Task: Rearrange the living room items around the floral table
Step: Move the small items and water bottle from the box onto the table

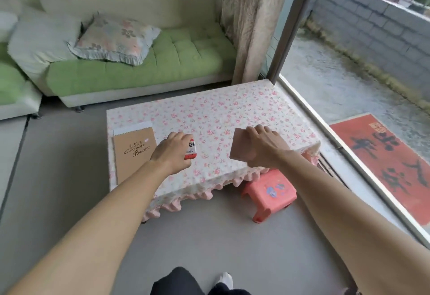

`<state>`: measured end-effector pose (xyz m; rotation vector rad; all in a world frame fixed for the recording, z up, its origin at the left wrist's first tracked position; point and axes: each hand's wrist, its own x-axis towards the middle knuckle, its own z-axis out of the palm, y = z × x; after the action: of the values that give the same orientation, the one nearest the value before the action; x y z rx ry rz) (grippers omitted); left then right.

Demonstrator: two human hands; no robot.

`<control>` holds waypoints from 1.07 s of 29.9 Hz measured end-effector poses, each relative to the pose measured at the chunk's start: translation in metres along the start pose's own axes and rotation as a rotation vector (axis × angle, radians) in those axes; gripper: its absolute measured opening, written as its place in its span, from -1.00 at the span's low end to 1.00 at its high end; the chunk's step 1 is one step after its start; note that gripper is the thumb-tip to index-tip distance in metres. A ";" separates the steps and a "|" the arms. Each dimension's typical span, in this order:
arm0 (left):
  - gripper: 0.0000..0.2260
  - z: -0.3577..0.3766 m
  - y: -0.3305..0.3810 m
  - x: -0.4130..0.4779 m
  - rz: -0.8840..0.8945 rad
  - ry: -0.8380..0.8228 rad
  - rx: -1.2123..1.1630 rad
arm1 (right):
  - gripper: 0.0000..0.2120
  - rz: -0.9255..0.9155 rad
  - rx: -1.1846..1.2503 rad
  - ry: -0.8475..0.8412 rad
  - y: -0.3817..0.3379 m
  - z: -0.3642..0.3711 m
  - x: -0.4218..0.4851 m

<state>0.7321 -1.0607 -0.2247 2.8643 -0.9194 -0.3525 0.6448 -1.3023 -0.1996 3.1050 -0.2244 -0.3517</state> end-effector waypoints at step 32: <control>-0.46 0.234 -0.196 0.386 -0.214 -0.341 -0.157 | -0.05 -0.281 -0.104 -0.381 -0.019 0.237 0.478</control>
<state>1.0869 -1.1364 -0.5573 2.8082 -0.5918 -0.9142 1.0561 -1.3497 -0.5372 2.9379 0.2267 -0.9276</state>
